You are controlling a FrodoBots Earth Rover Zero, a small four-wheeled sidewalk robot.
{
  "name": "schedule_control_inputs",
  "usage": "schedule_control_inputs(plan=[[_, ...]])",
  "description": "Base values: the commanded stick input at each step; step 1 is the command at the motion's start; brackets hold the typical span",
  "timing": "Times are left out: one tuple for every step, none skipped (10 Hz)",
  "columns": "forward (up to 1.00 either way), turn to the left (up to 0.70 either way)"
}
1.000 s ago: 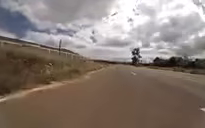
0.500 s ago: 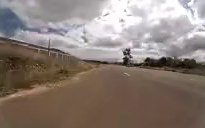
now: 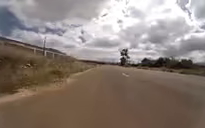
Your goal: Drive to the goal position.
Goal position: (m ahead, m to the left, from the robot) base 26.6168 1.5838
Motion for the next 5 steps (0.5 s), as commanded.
schedule_control_inputs(plan=[[0.85, 0.0], [0.85, 0.0], [0.85, 0.0], [0.85, 0.0], [0.85, 0.0]])
